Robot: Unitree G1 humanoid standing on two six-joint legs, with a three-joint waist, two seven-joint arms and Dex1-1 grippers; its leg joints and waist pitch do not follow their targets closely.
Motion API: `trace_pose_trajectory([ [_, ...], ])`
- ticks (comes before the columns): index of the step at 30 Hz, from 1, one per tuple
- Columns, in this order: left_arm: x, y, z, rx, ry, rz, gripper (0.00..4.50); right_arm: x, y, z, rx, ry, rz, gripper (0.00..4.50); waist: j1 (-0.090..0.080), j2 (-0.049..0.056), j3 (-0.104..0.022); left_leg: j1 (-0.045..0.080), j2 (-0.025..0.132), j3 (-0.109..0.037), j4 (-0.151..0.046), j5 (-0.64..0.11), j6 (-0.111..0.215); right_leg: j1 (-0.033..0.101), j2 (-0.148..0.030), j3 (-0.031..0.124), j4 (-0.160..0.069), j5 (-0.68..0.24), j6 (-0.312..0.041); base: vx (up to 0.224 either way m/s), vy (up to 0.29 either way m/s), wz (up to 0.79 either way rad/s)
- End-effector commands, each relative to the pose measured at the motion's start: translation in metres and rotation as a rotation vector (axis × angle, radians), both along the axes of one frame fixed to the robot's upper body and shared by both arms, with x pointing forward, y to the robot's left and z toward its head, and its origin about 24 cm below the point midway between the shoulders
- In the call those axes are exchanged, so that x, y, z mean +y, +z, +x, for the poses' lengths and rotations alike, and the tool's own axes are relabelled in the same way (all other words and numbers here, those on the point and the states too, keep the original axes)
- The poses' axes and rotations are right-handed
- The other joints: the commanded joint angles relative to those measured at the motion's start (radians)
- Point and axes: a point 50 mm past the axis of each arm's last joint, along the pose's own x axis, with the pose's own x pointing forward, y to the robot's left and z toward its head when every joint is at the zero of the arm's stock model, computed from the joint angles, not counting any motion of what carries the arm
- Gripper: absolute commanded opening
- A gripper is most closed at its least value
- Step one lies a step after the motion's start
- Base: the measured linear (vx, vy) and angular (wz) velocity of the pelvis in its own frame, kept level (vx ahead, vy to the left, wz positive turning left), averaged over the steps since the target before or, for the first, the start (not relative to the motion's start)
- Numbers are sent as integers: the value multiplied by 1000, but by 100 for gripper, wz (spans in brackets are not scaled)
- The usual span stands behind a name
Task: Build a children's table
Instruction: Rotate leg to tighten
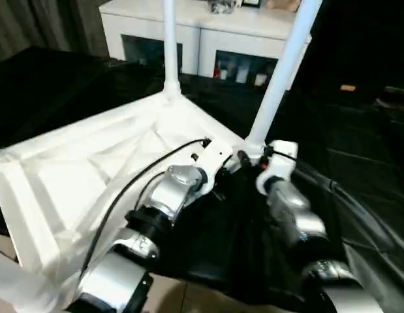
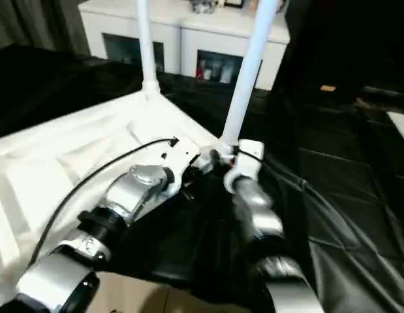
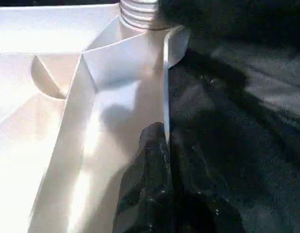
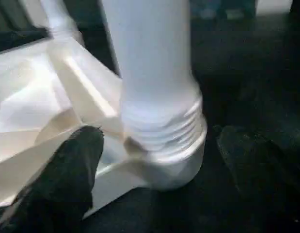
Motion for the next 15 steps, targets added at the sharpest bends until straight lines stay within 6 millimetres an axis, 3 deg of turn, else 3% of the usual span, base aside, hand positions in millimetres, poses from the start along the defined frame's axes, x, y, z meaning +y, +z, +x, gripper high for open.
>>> trace_pose_trajectory([
  [1, -3, 5, -5, -36, -108, -18, 0, -2, 11, -5, -37, 87, 27, 421, 5, 1, -61, -8, 17, 2, -71, -95, 99, 69, -52, 51, -68, -144, -181, 0, 0, 0],
  [4, 9, 1, -14, -8, -239, 6, 0, -11, 17, -27, -60, 323, -31, 421, 13, 2, -58, -6, 22, 2, -71, -106, 109, 72, -50, 52, -68, -117, -188, 0, 0, 0],
  [5, 19, -1, -19, 14, -311, 35, 0, -21, 18, -49, -46, 481, -43, 421, 12, 7, -57, -5, 21, 3, -72, -113, 111, 70, -48, 52, -69, -113, -200, 0, 0, 0],
  [6, 24, -1, -22, 24, -344, 45, 0, -24, 18, -55, -42, 522, -44, 421, 20, 7, -59, -2, 24, 2, -70, -116, 114, 75, -50, 52, -68, -104, -198, 0, 0, 0],
  [7, 27, -1, -23, 20, -368, 55, 0, -27, 18, -59, -34, 541, -47, 421, 21, 5, -56, -4, 28, 2, -73, -119, 116, 71, -53, 56, -65, -95, -205, 0, 0, 0],
  [8, 29, -1, -24, 17, -388, 64, 0, -29, 18, -62, -26, 558, -49, 421, 17, 7, -55, -10, 25, 1, -76, -139, 108, 73, -51, 53, -70, -131, -199, 0, 0, 0],
  [10, 37, 1, -27, 17, -449, 67, 0, -37, 19, -71, -6, 592, -70, 421, 18, 14, -53, -4, 23, 1, -77, -165, 85, 68, -52, 53, -74, -179, -194, 0, 0, 0],
  [11, 40, 3, -30, 26, -485, 49, 0, -41, 20, -75, 7, 606, -81, 421, 16, 11, -50, -4, 25, 1, -80, -185, 73, 69, -54, 54, -80, -215, -187, 0, 0, 0],
  [15, 47, 10, -41, 60, -584, -4, 0, -47, 25, -84, 34, 688, -121, 421, 16, 11, -52, -4, 25, 1, -79, -174, 59, 67, -53, 55, -77, -218, -185, 0, 0, 0],
])
